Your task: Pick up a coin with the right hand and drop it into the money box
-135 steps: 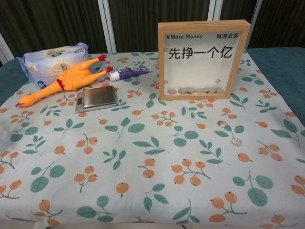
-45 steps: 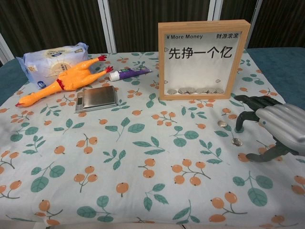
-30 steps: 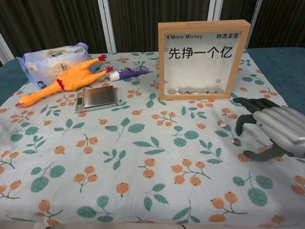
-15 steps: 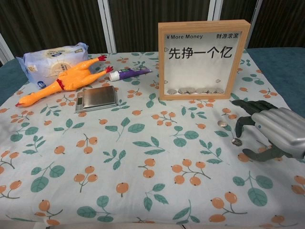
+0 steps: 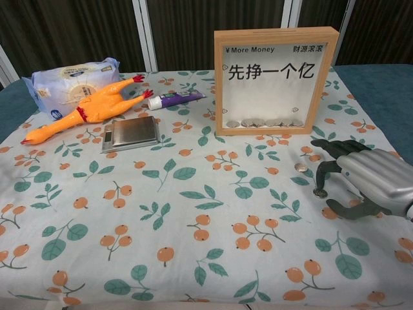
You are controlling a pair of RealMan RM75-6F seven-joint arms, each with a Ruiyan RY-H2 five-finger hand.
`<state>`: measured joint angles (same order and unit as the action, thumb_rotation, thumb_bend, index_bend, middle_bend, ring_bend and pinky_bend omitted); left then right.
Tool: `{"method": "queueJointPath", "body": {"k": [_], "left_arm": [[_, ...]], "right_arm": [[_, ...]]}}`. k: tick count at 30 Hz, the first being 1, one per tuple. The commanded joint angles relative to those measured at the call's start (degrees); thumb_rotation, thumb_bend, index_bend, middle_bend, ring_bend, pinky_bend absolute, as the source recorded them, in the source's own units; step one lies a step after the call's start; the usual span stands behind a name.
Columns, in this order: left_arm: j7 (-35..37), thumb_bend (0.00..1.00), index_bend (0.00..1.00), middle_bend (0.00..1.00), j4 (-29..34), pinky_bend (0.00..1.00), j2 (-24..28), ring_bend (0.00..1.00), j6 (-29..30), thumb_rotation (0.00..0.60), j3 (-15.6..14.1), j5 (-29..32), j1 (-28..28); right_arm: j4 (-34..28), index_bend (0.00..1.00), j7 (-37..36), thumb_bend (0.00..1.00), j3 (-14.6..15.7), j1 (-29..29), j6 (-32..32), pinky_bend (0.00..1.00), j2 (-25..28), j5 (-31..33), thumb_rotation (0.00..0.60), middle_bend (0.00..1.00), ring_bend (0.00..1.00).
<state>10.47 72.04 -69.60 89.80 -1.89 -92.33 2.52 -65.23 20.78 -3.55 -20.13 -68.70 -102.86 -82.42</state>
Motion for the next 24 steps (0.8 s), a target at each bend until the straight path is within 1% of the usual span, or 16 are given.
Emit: {"method": "queueJointPath", "body": {"k": [1,9,15,24], "left_arm": [[-0.01,0.36,0.00,0.00,-0.02,0.00,0.00,0.00,-0.08,0.600,0.02,0.07,0.00],[-0.04,0.36,0.00,0.00,0.06,0.00,0.06,0.00,-0.01,0.600,0.08,0.07,-0.01],[-0.04,0.36,0.00,0.00,0.13,0.00,0.07,0.00,-0.26,0.600,0.11,0.15,0.08],[0.29,0.36,0.00,0.00,0.17,0.00,0.09,0.00,-0.51,0.600,0.03,0.03,0.22]], "right_arm": [[-0.16,0.56,0.07,0.42,0.00,-0.09,0.25,0.00,0.06,0.23,0.600,0.00,0.00],[-0.70,0.57,0.31,0.42,-0.27,-0.41,1.42,0.00,-0.02,1.45,0.600,0.00,0.00],[-0.28,0.62,0.39,0.42,-0.39,-0.63,1.21,0.00,-0.39,1.50,0.600,0.01,0.00],[1.63,0.65,0.18,0.45,-0.45,-1.05,0.10,0.00,-1.23,0.66,0.600,0.03,0.00]]}}
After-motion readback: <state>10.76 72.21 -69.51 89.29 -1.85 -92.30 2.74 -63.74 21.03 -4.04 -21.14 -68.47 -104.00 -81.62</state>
